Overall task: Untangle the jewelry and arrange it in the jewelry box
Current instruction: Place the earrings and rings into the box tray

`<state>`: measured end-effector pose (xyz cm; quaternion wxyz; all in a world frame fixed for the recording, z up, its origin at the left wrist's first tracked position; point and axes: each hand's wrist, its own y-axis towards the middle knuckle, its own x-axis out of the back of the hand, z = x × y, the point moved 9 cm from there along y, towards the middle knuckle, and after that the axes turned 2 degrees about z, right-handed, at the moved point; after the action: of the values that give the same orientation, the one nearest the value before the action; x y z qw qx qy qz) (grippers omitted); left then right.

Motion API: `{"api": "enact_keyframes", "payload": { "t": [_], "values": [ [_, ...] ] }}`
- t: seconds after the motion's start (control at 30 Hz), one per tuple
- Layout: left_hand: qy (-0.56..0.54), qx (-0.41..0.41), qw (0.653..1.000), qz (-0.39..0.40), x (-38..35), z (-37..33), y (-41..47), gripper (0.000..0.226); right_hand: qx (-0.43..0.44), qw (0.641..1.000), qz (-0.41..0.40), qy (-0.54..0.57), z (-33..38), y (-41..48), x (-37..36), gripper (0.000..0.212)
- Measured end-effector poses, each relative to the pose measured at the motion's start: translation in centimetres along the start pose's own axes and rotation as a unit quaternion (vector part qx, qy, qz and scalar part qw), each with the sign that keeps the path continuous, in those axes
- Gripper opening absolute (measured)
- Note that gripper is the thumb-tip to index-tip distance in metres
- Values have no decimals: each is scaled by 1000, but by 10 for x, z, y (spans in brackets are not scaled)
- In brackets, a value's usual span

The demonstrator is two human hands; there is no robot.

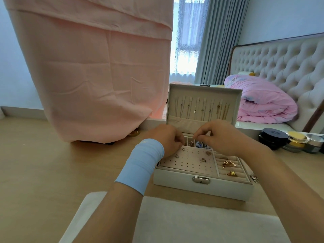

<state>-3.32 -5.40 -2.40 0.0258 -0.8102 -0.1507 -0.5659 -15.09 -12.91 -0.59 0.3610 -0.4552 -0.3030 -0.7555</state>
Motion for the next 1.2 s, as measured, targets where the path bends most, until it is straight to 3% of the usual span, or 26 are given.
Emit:
{"api": "enact_keyframes", "payload": {
  "t": [0.17, 0.47, 0.7, 0.93, 1.2],
  "values": [
    [57, -19, 998, -16, -9, -7, 5, 17, 5, 999, 37, 11, -13, -7, 8, 19],
    [41, -21, 999, -20, -8, -7, 6, 14, -13, 993, 120, -7, -11, -16, -6, 19],
    [-66, -34, 996, -51, 14, -12, 0, 6, -19, 989, 147, -18, -2, -18, -21, 13],
    [-218, -71, 973, -26, 14, -24, -3, 9, 34, 985, -22, 167, 8, -17, 17, 7],
    [-337, -98, 935, -45, 26, -20, -5, 9, -25, 940, -12, 341, 4, -21, 12, 19]
  ]
}}
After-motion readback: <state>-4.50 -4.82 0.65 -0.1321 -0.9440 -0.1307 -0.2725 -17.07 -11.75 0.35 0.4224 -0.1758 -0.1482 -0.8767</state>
